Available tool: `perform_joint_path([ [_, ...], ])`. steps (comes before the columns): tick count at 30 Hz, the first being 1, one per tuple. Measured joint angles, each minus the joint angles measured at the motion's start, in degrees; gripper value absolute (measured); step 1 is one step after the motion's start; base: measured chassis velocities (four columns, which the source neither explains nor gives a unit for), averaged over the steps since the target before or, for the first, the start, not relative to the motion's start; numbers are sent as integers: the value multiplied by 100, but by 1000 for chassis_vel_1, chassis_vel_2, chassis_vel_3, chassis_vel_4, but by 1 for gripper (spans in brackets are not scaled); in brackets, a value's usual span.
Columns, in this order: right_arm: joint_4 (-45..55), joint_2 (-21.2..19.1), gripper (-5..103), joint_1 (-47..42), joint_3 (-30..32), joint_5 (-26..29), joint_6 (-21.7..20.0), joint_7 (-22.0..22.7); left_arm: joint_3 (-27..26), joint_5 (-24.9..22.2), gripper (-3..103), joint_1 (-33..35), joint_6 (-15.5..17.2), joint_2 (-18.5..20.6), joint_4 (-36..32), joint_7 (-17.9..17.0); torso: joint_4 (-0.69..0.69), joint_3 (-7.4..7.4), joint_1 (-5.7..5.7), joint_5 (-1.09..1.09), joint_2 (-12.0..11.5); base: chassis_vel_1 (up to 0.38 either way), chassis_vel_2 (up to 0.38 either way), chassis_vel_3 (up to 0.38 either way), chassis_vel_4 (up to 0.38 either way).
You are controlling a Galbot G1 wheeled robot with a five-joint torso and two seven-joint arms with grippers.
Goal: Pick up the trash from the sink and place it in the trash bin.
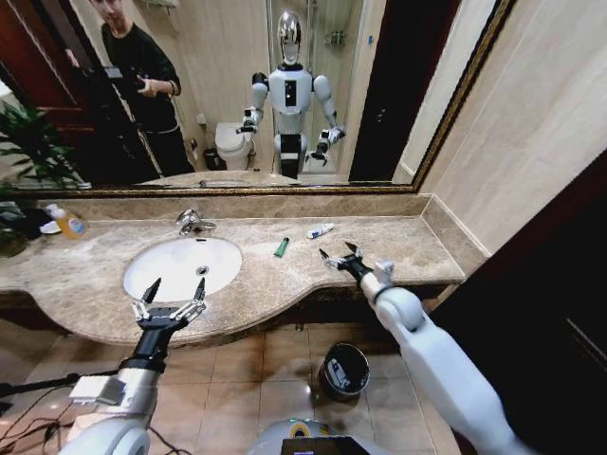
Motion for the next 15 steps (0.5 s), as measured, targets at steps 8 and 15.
perform_joint_path([
  [8, -865, 705, 100, 991, -485, 28, -329, 1088, 0, 0, 100, 0, 0, 0, 0, 1, 1, 0, 0, -2, 0, 0, 0, 0, 0],
  [15, -1877, 1838, 100, 1682, -847, 61, -608, 2714, 0, 0, 100, 0, 0, 0, 0, 1, 2, 0, 0, -1, 0, 0, 0, 0, 0],
])
